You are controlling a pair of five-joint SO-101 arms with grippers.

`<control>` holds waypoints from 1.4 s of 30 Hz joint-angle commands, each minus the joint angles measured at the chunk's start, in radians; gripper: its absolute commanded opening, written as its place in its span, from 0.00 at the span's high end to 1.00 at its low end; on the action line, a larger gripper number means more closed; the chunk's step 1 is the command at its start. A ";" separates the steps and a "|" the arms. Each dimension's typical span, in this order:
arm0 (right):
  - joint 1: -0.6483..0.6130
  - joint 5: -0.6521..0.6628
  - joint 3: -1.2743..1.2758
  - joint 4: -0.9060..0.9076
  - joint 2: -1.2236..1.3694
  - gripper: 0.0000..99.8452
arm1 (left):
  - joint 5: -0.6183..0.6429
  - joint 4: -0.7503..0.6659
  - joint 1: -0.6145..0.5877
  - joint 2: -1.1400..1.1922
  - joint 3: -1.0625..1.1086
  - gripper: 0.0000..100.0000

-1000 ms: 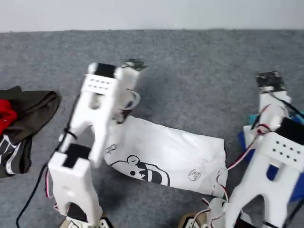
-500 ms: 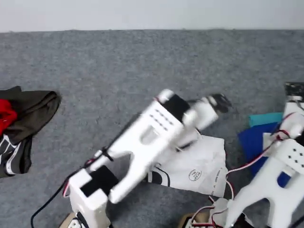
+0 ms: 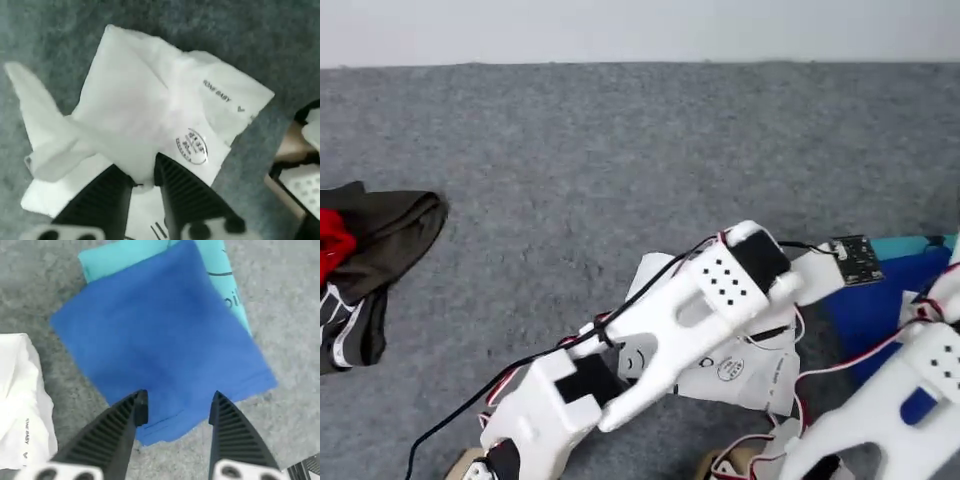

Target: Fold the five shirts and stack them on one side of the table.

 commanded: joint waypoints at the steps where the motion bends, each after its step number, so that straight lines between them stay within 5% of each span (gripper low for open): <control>1: 0.039 -0.005 -0.009 -0.016 -0.036 0.80 | 0.032 0.018 0.009 0.018 -0.071 0.99; 18: 0.039 -0.006 -0.009 -0.007 -0.042 0.80 | 0.041 0.018 0.012 0.319 -0.433 0.99; 42: 0.039 -0.006 -0.009 -0.007 -0.042 0.80 | 0.041 0.018 0.109 0.331 -0.444 0.98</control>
